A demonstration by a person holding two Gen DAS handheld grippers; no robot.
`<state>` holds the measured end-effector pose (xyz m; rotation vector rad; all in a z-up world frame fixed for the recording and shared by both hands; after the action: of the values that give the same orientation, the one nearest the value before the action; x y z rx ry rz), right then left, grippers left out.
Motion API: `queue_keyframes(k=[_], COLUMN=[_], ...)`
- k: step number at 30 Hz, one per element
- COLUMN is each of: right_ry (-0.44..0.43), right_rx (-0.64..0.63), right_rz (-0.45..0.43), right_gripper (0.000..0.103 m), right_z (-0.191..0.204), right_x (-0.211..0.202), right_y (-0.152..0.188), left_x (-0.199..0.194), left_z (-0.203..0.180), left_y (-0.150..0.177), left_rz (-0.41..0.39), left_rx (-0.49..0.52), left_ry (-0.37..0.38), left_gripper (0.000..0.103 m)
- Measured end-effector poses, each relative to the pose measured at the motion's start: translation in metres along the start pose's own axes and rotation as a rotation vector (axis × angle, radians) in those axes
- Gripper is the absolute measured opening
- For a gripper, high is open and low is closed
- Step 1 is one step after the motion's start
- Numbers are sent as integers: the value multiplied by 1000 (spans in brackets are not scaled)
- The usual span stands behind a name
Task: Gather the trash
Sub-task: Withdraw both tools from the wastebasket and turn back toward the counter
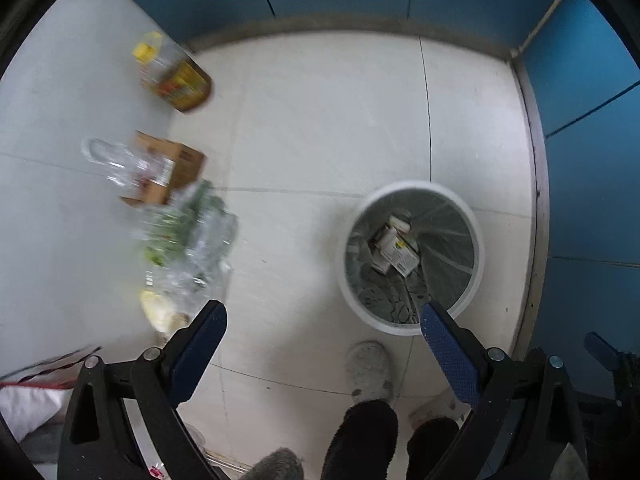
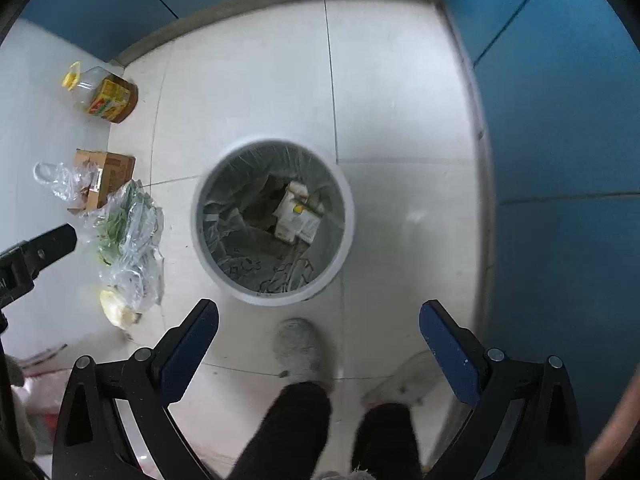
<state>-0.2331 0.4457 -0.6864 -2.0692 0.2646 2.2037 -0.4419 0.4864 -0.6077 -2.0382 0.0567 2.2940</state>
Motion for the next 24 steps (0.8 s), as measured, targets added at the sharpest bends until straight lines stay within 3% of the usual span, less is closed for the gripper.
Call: queue_keyframes(k=[5, 13, 24], right_ry=[-3, -31, -93], right_rx=[-29, -28, -8], right_rz=[-73, -179, -280], right_gripper=[102, 102, 102], right_z=[21, 21, 7], right_x=[-100, -251, -384], right_y=[19, 54, 98], left_x=[-90, -209, -305], left_z=[4, 3, 1], left_y=[19, 57, 94], left_rz=[-87, -165, -242], left_rx=[10, 41, 65], left_ry=[2, 41, 80], left_gripper=[99, 99, 99])
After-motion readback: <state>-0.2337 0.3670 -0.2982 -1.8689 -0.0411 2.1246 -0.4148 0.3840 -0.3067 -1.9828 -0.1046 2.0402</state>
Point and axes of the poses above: each gripper's, at about its wrist camera, not at the fingertips, and x roughly the way its jaws point, z to its left, y to its underside, the point moved 6 cm from there along x, roughly the way its jaws point, and after that the axes turned 6 degrees about x, right-handed, at the moved point
